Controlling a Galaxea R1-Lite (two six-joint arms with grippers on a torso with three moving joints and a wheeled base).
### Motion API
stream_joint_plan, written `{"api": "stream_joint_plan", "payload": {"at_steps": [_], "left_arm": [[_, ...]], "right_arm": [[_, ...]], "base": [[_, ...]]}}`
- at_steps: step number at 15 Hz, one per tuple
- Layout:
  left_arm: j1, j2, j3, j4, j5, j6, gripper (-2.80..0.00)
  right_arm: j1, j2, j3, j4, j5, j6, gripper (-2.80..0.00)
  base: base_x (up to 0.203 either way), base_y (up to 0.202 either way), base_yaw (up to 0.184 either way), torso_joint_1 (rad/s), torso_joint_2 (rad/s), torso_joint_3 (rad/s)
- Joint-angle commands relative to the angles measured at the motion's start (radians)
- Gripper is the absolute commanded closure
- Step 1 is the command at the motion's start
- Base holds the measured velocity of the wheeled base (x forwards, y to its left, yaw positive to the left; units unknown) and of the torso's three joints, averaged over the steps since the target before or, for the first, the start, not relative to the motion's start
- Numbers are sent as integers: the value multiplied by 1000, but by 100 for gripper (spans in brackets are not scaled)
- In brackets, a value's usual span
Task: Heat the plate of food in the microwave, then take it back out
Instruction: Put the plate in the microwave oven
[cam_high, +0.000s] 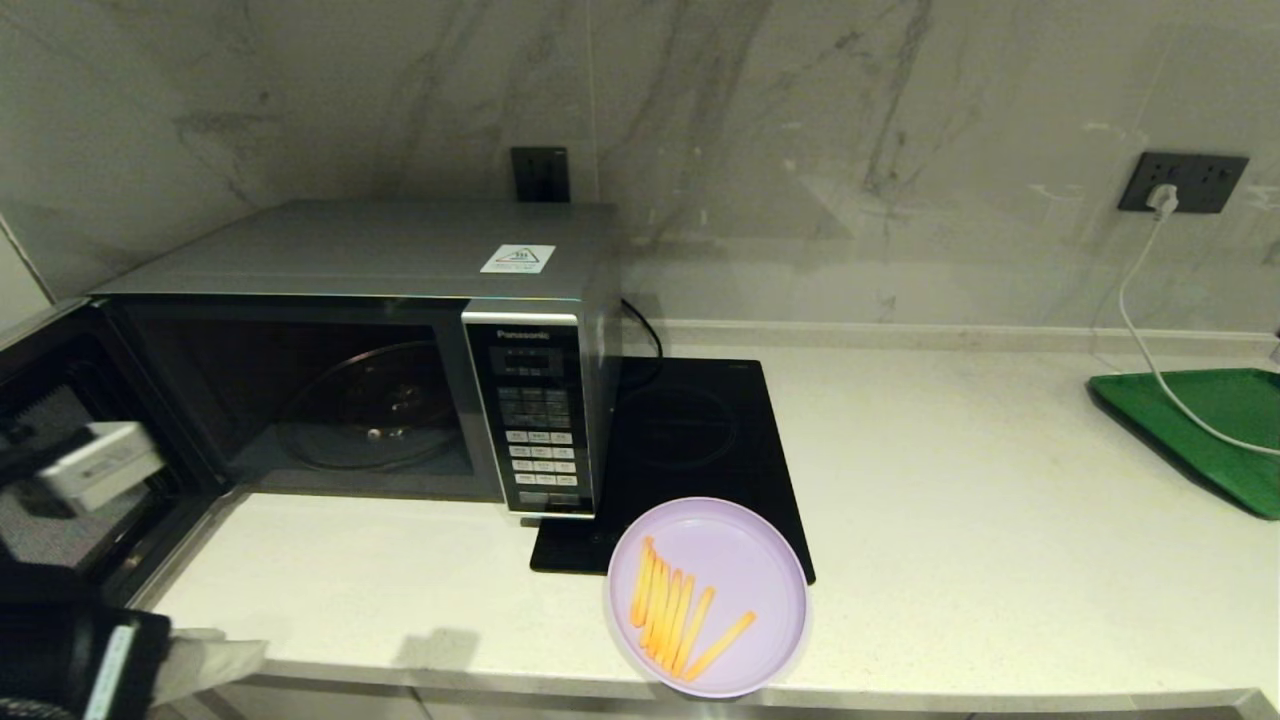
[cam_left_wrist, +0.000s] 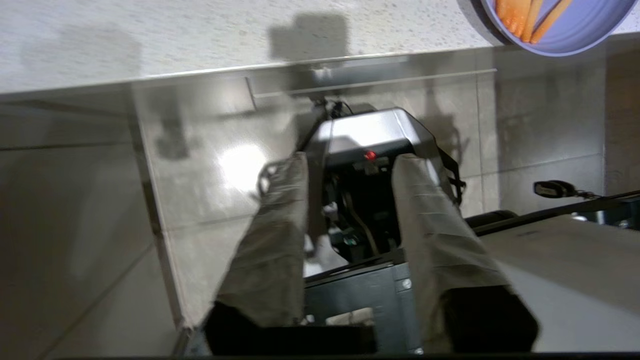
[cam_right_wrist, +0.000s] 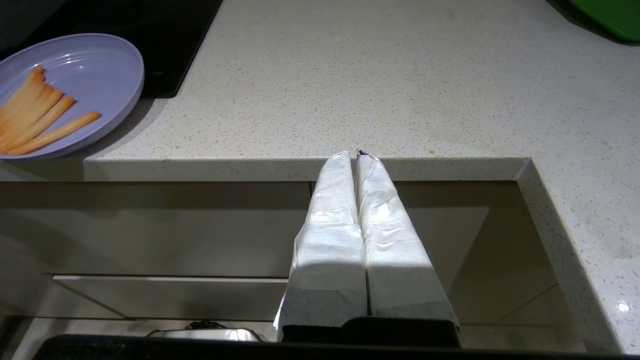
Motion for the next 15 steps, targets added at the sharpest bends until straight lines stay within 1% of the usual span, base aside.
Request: {"api": "stream_joint_plan", "payload": {"at_steps": [1, 4, 6, 7, 9, 10, 12, 13, 15], "left_arm": [[-144, 209, -3, -45, 82, -150, -280], [-232, 384, -24, -163, 183, -221, -280], [-255, 494, -68, -206, 204, -240, -280], [-279, 551, -108, -214, 209, -263, -280], [-354, 655, -229, -214, 225, -346, -280], [-374, 709, -295, -199, 247, -373, -280], [-418, 794, -405, -140, 291, -411, -280], [-444, 813, -425, -126, 299, -422, -280], [-450, 854, -447, -125, 301, -428, -280]], "right_arm": [[0, 0, 0, 2, 0, 1, 0], [0, 0, 0, 2, 0, 1, 0], [0, 1, 0, 2, 0, 1, 0], [0, 0, 0, 2, 0, 1, 0], [0, 0, 0, 2, 0, 1, 0], [0, 0, 0, 2, 0, 1, 0], [0, 1, 0, 2, 0, 1, 0], [0, 2, 0, 2, 0, 1, 0], [0, 0, 0, 2, 0, 1, 0]], "base": [[0, 0, 0, 0, 0, 0], [0, 0, 0, 0, 0, 0], [0, 0, 0, 0, 0, 0], [0, 0, 0, 0, 0, 0], [0, 0, 0, 0, 0, 0], [0, 0, 0, 0, 0, 0], [0, 0, 0, 0, 0, 0], [0, 0, 0, 0, 0, 0], [0, 0, 0, 0, 0, 0]]}}
